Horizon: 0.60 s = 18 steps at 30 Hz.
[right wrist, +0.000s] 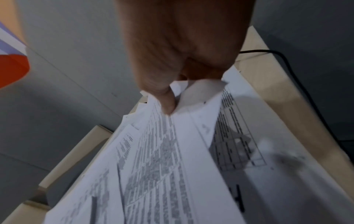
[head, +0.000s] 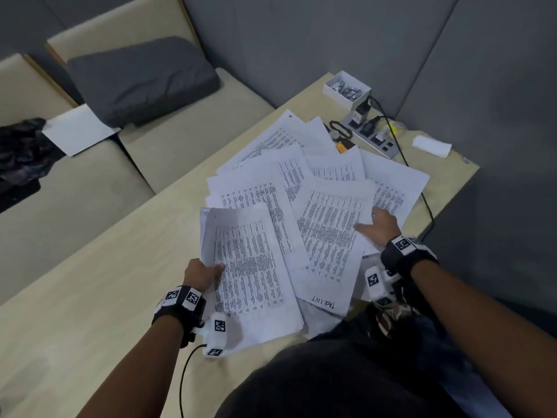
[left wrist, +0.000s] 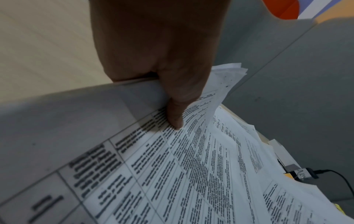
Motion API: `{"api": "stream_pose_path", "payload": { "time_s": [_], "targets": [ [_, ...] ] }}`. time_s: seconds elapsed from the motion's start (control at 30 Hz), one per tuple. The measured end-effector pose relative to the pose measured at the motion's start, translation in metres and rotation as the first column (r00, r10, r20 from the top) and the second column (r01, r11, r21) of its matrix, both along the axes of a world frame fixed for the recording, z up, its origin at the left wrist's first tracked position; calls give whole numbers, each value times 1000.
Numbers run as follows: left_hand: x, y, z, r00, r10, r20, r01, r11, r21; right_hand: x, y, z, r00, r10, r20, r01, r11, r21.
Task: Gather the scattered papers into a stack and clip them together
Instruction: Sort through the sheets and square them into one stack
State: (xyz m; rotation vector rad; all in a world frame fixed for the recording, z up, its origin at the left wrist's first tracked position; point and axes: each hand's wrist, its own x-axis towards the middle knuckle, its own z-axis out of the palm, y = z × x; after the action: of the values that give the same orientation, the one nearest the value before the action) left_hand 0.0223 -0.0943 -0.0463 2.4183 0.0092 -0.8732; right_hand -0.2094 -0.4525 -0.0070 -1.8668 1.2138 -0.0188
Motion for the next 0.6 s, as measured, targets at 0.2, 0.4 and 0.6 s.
{"api": "stream_pose_path", "payload": {
  "time_s": [0.2, 0.4, 0.6],
  "targets": [
    [-1, -6, 0, 999, -44, 10, 43, 995, 95, 16, -30, 2, 1000, 3, -19, -3, 1000, -30],
    [-6, -12, -2, 999, -41, 14, 39, 988, 152, 21, -34, -5, 984, 180, -8, -180, 984, 5],
    [-14, -17, 4, 999, -12, 46, 6, 990, 138, 21, -45, -6, 1000, 3, -15, -4, 995, -98]
  ]
}}
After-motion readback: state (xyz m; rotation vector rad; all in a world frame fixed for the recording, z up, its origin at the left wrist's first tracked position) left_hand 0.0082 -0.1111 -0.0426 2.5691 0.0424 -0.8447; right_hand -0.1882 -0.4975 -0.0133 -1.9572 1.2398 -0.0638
